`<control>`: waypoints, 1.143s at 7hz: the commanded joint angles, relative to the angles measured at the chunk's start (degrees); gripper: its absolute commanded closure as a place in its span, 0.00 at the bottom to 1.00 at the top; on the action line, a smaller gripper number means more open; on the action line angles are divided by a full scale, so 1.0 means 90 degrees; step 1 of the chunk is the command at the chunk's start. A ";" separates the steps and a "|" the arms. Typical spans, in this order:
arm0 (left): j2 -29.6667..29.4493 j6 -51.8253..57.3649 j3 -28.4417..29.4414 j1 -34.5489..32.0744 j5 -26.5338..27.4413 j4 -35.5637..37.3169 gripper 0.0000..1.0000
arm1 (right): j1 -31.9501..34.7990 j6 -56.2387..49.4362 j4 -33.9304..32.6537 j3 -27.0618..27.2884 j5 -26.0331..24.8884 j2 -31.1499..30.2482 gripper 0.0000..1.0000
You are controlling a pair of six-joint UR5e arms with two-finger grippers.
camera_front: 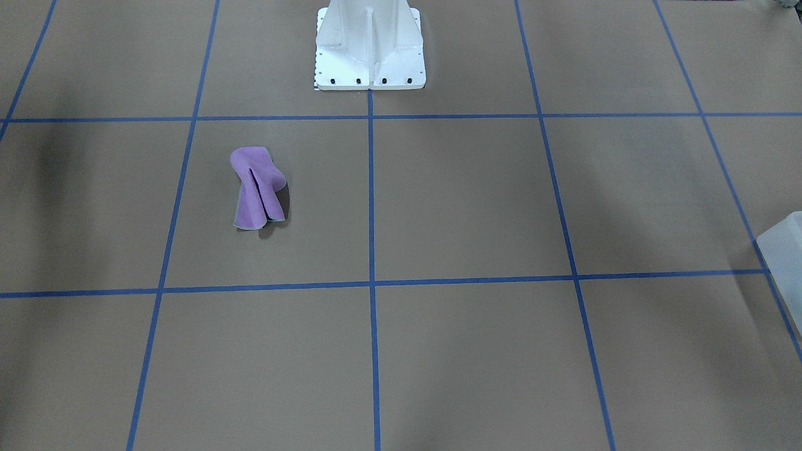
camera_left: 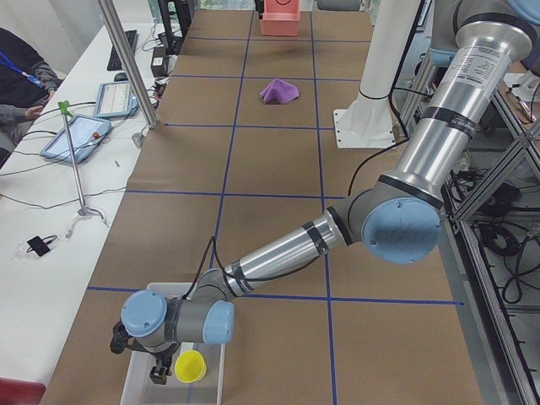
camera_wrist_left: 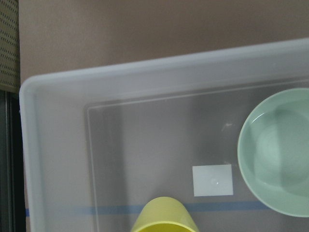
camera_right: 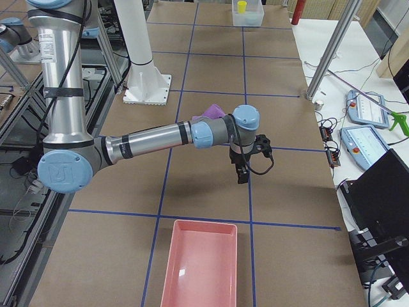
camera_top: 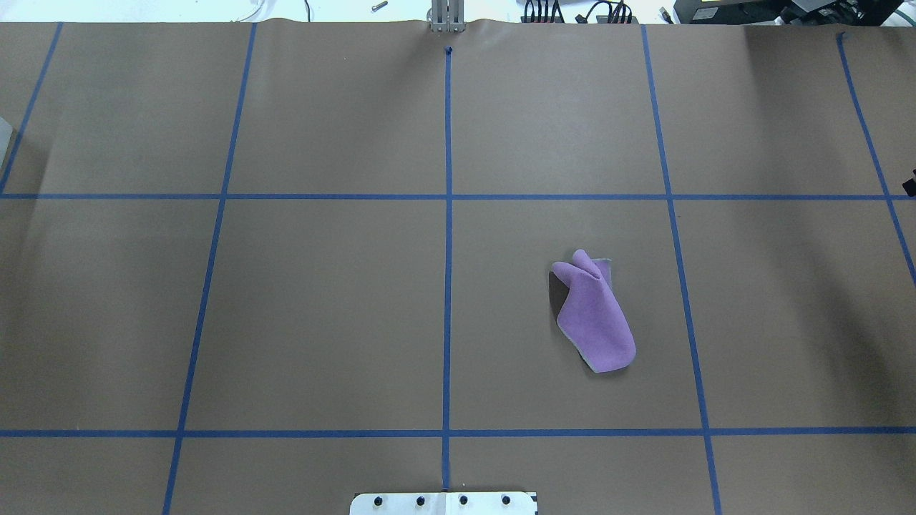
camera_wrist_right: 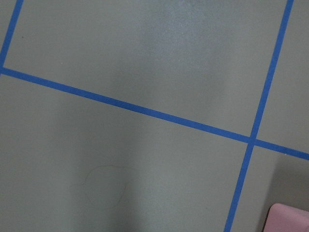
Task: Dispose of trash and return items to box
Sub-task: 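Move the right gripper over the purple cloth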
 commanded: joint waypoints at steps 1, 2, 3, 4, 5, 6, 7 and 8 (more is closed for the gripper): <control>0.0478 -0.0071 -0.2711 -0.0098 -0.0128 0.2226 0.01 | -0.0182 0.0464 0.0000 0.0093 -0.0001 0.0142 0.00; 0.0859 -0.0082 -0.3566 -0.0089 -0.0177 0.2516 0.01 | -0.0493 0.1067 0.0000 0.0336 -0.0001 0.0153 0.00; 0.1202 -0.0150 -0.3855 -0.0088 -0.1134 0.2442 0.01 | -0.0873 0.1836 0.0010 0.0609 -0.0020 0.0250 0.00; 0.1273 -0.0518 -0.3945 -0.0079 -0.1908 0.2306 0.01 | -0.1370 0.2811 0.0000 0.0940 -0.0069 0.0454 0.00; 0.1418 -0.0570 -0.4245 -0.0021 -0.1974 0.1927 0.01 | -0.1906 0.3536 0.0000 0.1175 -0.0253 0.0765 0.00; 0.1671 -0.0551 -0.4394 0.0241 -0.1936 0.1508 0.01 | -0.2550 0.3978 -0.0010 0.1342 -0.0661 0.0952 0.00; 0.1741 -0.0551 -0.4424 0.0447 -0.1925 0.1329 0.01 | -0.3088 0.4863 0.0000 0.1470 -0.1032 0.1002 0.00; 0.1761 -0.0531 -0.4463 0.0468 -0.1916 0.1318 0.01 | -0.3770 0.5287 0.0000 0.1645 -0.1645 0.1002 0.00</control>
